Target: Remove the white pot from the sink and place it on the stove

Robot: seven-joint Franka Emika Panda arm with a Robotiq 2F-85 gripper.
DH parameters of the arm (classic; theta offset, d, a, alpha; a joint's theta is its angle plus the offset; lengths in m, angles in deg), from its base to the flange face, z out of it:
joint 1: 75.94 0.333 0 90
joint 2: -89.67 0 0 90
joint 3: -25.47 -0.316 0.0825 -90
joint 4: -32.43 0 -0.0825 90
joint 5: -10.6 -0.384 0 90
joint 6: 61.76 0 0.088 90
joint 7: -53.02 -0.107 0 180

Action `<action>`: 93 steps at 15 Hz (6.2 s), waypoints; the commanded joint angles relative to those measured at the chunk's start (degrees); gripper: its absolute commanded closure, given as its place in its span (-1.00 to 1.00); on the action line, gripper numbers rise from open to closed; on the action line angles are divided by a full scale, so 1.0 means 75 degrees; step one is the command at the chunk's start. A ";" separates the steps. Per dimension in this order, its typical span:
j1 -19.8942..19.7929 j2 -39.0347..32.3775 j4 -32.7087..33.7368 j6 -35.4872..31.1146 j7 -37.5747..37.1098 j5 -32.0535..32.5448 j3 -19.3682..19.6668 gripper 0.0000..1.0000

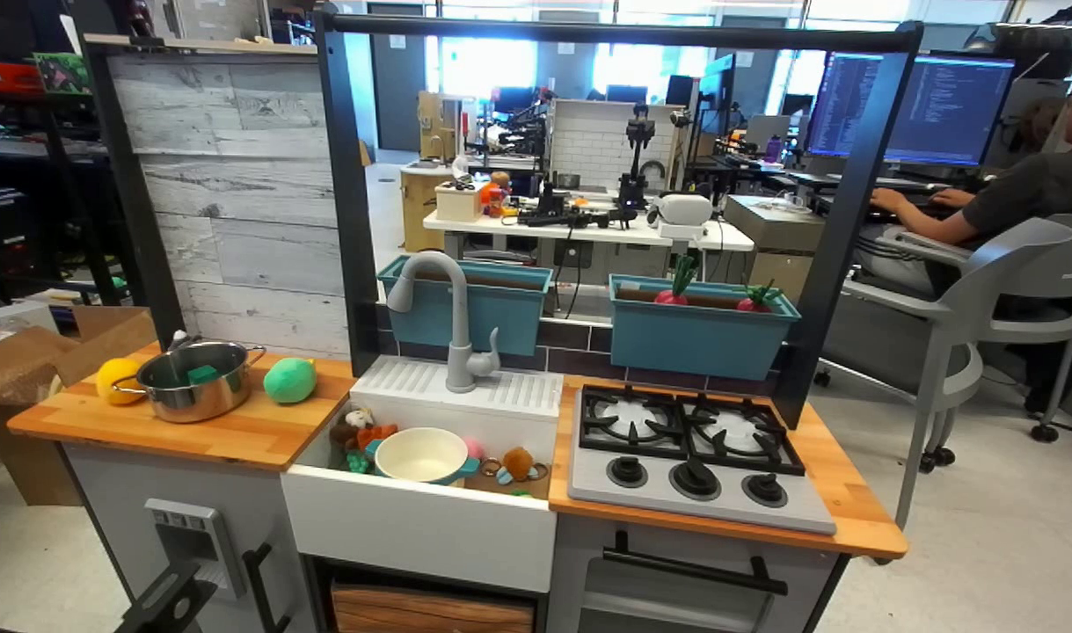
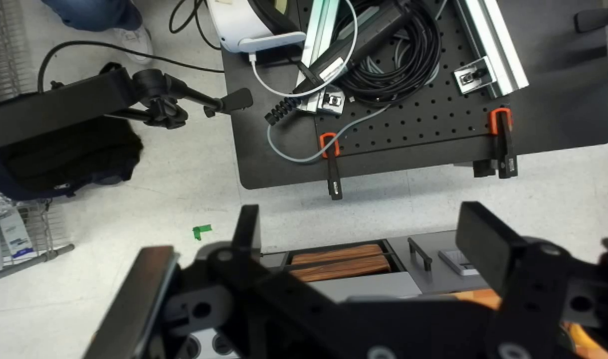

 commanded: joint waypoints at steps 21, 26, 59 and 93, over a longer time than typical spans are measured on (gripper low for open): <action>-0.0427 -0.4911 0.1823 -0.5044 0.4298 0.0838 0.0883 -1.00; -0.0806 -0.6777 0.3671 -0.4528 0.6555 0.0064 0.0354 -1.00; -0.0406 -1.4901 1.1659 -0.2425 0.3165 -0.0198 -0.0438 -1.00; -0.0777 -1.4880 1.0401 -0.4519 -0.0500 -0.0961 -0.0141 -1.00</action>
